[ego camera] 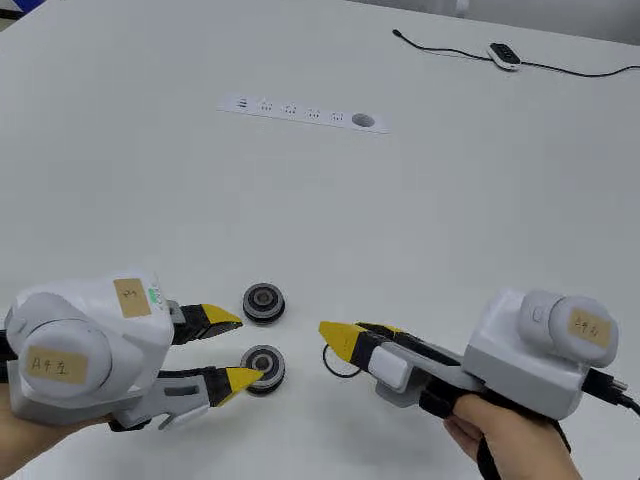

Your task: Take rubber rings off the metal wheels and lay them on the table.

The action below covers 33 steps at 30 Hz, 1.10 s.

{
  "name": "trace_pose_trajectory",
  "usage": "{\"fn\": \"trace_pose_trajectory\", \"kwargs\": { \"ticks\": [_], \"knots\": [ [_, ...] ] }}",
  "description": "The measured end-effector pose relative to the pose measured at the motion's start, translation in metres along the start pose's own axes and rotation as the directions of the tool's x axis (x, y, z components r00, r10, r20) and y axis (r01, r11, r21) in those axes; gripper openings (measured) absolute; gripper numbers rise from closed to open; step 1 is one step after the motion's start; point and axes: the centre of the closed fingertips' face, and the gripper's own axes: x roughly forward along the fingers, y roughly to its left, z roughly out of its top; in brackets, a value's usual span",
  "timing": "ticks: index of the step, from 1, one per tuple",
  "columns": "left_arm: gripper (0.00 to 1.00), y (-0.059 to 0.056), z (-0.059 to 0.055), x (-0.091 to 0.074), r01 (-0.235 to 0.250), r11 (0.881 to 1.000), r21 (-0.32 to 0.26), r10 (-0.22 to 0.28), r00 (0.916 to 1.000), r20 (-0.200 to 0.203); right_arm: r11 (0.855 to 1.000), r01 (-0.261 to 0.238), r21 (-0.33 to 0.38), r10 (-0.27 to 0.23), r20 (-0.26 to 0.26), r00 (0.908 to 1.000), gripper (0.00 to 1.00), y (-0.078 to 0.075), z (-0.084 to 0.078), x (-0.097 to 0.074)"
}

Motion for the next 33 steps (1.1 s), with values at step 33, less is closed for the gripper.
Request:
{"fn": "trace_pose_trajectory", "kwargs": {
  "ticks": [33],
  "knots": [
    [0.14, -0.011, -0.009, 0.017, 0.094, 0.996, 0.013, -0.093, 0.9944, -0.051, 0.981, -0.185, 0.066, 0.193, -0.153, 0.9691, 0.65, 0.042, -0.045, 0.026]
  ]
}}
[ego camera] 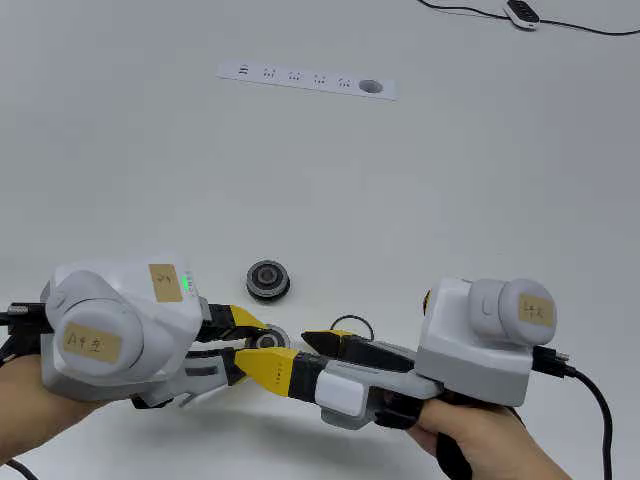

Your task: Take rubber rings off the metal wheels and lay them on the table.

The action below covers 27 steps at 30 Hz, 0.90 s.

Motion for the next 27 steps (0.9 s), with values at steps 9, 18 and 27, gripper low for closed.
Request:
{"fn": "trace_pose_trajectory", "kwargs": {
  "ticks": [9, 18, 27],
  "knots": [
    [0.13, -0.0008, 0.0003, -0.0006, 0.004, 1.000, -0.002, -0.004, 1.0000, 0.004, 0.999, -0.005, 0.035, 0.006, -0.039, 0.9992, 0.65, 0.0011, -0.0095, 0.0066],
    [0.13, -0.0014, 0.0007, -0.0011, 0.005, 1.000, -0.006, -0.005, 0.9999, 0.009, 0.997, 0.005, 0.082, -0.003, -0.025, 0.9997, 0.64, 0.0000, -0.0061, 0.0081],
    [0.13, -0.0019, 0.0005, -0.0019, 0.006, 1.000, -0.005, -0.006, 0.9999, 0.010, 0.990, -0.007, 0.138, 0.010, -0.024, 0.9997, 0.60, 0.0009, -0.0075, 0.0041]
  ]
}}
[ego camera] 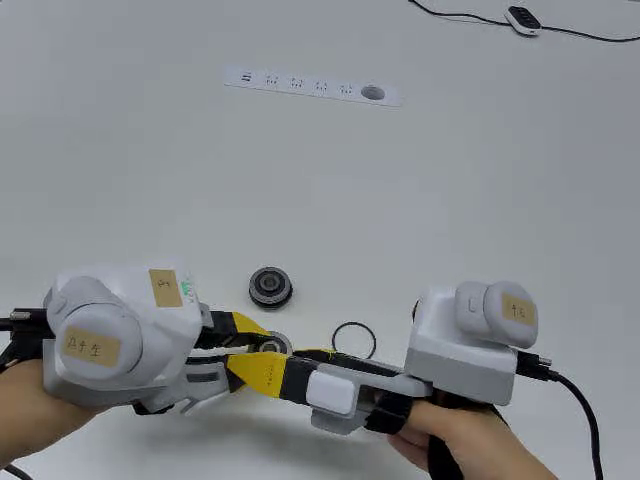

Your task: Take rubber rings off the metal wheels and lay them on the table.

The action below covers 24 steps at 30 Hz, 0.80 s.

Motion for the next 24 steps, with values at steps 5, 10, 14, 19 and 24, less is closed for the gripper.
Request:
{"fn": "trace_pose_trajectory", "kwargs": {
  "ticks": [5, 10, 14, 19, 24],
  "knots": [
    [0.13, 0.000, 0.000, 0.000, 0.000, 1.000, 0.000, 0.000, 1.0000, 0.001, 1.000, 0.001, 0.003, -0.001, 0.006, 1.0000, 0.57, -0.001, -0.002, -0.002],
    [0.13, 0.001, 0.000, -0.001, 0.000, 1.000, -0.001, 0.000, 1.0000, 0.002, 1.000, 0.008, -0.002, -0.008, 0.007, 0.9999, 0.55, -0.002, -0.001, -0.002],
    [0.13, 0.001, 0.000, 0.000, -0.001, 1.000, -0.001, 0.001, 1.0000, 0.000, 0.999, 0.033, 0.000, -0.033, 0.015, 0.9994, 0.50, -0.008, 0.000, -0.003],
    [0.13, 0.001, -0.001, 0.000, -0.003, 1.000, -0.001, 0.003, 1.0000, 0.001, 0.996, 0.083, 0.046, -0.084, 0.037, 0.9958, 0.32, -0.023, 0.002, -0.004],
    [0.13, 0.001, -0.001, 0.000, -0.003, 1.000, -0.002, 0.003, 1.0000, 0.001, 0.993, 0.106, 0.048, -0.108, 0.046, 0.9930, 0.17, -0.029, 0.004, -0.008]
  ]
}}
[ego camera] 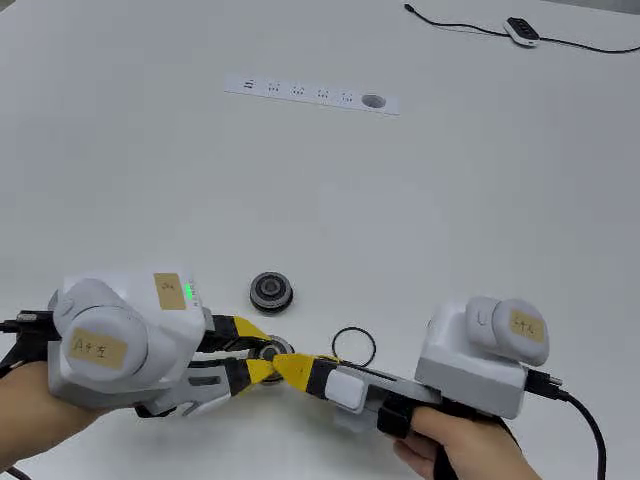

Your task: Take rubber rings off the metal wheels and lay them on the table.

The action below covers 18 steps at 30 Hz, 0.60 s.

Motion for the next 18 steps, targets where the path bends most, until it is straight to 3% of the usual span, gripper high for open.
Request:
{"fn": "trace_pose_trajectory", "kwargs": {
  "ticks": [18],
  "knots": [
    [0.13, -0.001, -0.001, 0.000, -0.002, 1.000, -0.001, 0.002, 1.0000, 0.002, 0.997, 0.061, 0.040, -0.061, -0.009, 0.9981, 0.02, -0.010, -0.002, 0.001]
  ]
}}
